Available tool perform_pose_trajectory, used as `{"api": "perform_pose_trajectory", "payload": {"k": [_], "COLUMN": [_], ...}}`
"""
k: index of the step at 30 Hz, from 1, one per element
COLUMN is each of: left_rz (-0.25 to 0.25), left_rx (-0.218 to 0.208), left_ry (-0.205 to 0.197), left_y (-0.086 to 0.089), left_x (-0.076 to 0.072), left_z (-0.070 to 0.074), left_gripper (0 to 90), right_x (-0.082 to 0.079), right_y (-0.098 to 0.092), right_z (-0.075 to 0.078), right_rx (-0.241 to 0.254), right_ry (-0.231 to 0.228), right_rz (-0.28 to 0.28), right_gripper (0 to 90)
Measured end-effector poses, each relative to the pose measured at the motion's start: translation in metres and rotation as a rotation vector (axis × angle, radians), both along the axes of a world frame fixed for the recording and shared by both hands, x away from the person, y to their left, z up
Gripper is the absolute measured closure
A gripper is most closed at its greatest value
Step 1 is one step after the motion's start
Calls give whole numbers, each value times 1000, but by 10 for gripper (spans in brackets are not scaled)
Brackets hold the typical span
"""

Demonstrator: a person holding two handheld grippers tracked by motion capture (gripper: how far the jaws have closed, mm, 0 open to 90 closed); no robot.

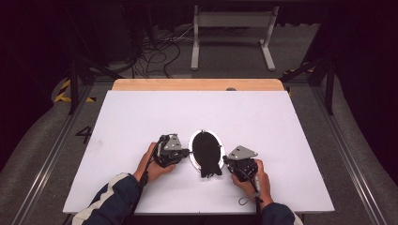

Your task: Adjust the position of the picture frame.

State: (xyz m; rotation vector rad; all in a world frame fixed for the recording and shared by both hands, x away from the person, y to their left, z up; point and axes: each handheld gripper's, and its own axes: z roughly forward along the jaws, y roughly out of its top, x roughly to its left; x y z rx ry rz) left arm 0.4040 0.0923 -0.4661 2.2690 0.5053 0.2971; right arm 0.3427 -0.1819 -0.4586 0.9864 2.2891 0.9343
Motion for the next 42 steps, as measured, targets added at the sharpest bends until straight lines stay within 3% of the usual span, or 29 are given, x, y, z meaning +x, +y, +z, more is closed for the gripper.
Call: {"api": "perform_pose_trajectory", "payload": {"k": [22, 28, 30, 32, 35, 38, 42], "left_rz": [66, 68, 50, 29, 17, 12, 34], "left_rx": [3, 6, -18, -47, -71, -76, -68], "left_ry": [3, -7, -10, -47, -67, -99, -125], "left_y": [-11, -9, -4, 7, 19, 41, 69], "left_x": [14, 13, 9, 2, -7, -22, -42], "left_z": [1, 2, 8, 17, 24, 31, 29], "left_gripper": [889, 831, 817, 799, 771, 731, 680], "right_x": [-4, -4, -3, -3, -3, -4, -6], "right_y": [-1, -2, -3, -6, -9, -15, -22], "right_z": [-1, -1, -2, -2, 0, 2, 5], "right_rx": [30, 29, 35, 36, 48, 69, 93], "right_ry": [14, 8, 8, 11, 11, 14, 9], "right_rz": [33, 41, 49, 62, 68, 77, 94], "right_gripper": [900, 900, 900, 900, 900, 900, 900]}}
